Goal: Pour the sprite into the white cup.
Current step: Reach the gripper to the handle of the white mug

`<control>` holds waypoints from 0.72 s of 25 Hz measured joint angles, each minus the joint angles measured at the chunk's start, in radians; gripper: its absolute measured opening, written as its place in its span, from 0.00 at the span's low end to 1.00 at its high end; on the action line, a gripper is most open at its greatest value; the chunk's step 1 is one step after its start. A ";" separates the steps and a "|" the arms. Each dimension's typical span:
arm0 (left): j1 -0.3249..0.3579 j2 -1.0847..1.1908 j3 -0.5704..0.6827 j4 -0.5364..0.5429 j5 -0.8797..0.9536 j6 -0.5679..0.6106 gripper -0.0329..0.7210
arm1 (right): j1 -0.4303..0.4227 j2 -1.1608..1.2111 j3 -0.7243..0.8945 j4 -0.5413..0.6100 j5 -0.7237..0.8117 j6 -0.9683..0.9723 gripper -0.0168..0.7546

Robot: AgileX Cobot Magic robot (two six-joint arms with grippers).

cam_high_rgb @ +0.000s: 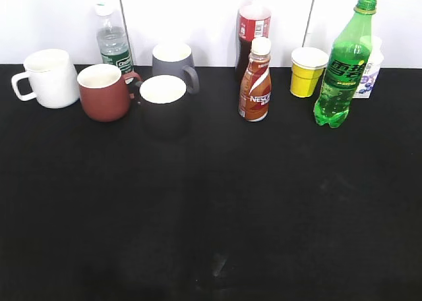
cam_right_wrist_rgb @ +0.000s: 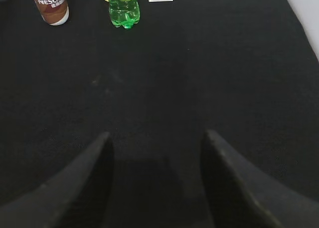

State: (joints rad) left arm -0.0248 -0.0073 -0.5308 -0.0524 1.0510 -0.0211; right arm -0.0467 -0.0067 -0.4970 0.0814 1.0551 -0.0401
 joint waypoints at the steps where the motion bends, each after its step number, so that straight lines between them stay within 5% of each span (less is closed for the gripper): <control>1: 0.000 0.000 0.000 0.000 0.000 0.000 0.85 | 0.000 0.000 0.000 0.000 0.000 0.000 0.56; 11: 0.000 0.000 -0.011 -0.015 -0.025 0.000 0.77 | 0.000 0.000 0.000 0.000 0.000 0.000 0.56; 18: 0.000 0.348 0.137 -0.011 -1.006 0.000 0.75 | 0.000 0.000 0.000 0.000 0.000 0.000 0.56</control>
State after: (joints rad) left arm -0.0248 0.3408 -0.3938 -0.0639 0.0449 -0.0211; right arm -0.0467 -0.0067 -0.4970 0.0814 1.0551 -0.0401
